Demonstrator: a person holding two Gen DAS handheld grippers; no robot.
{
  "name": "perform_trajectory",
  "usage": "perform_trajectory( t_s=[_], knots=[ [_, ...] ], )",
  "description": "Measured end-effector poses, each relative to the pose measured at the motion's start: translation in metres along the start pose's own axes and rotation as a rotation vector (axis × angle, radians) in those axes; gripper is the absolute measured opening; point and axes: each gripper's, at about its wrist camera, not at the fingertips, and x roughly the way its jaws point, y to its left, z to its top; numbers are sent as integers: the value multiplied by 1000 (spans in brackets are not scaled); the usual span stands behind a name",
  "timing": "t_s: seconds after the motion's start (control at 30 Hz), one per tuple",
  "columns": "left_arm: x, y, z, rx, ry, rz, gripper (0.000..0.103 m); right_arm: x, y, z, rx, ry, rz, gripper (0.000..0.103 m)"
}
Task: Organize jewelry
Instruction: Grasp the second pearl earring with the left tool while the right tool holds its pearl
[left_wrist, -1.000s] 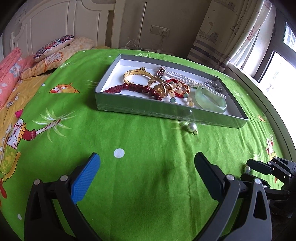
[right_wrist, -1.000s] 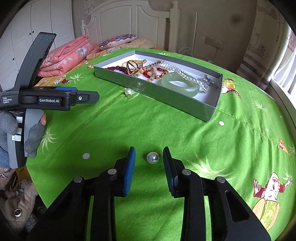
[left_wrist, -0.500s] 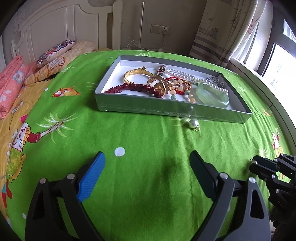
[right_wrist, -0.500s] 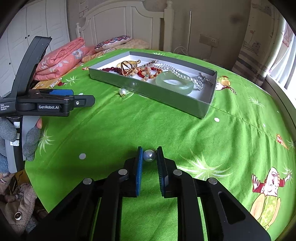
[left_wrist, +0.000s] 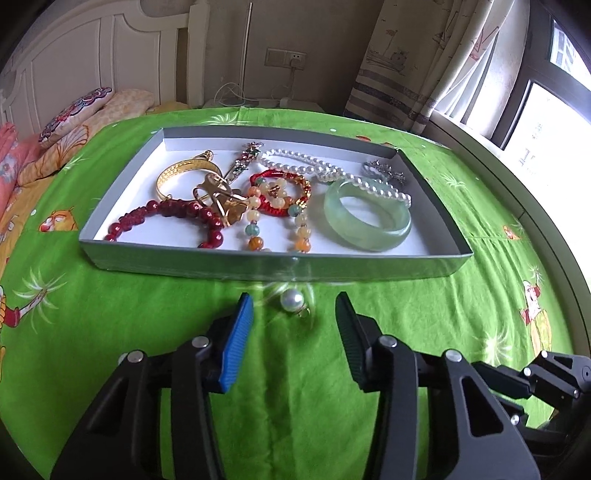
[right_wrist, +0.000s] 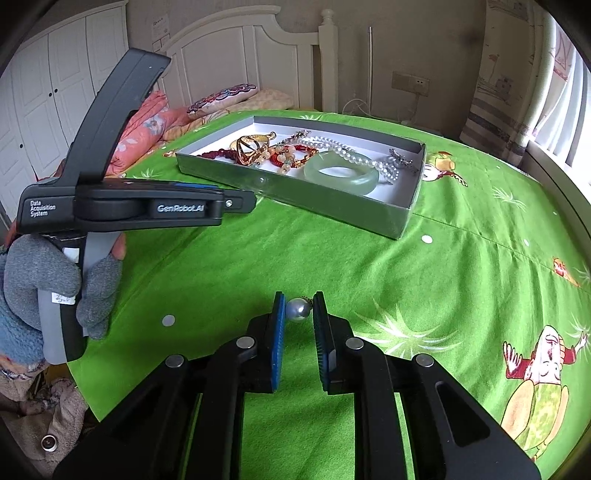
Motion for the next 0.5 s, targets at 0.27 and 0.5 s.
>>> perform_trajectory(
  t_s=[0.27,0.5],
  knots=[
    [7,-10,4,89,15,114,13,-2,-2,0,11,-13,22,17],
    [-18,13,-10,33,-33,43,13,-5,-2,-1,12,-30,15,17]
  ],
)
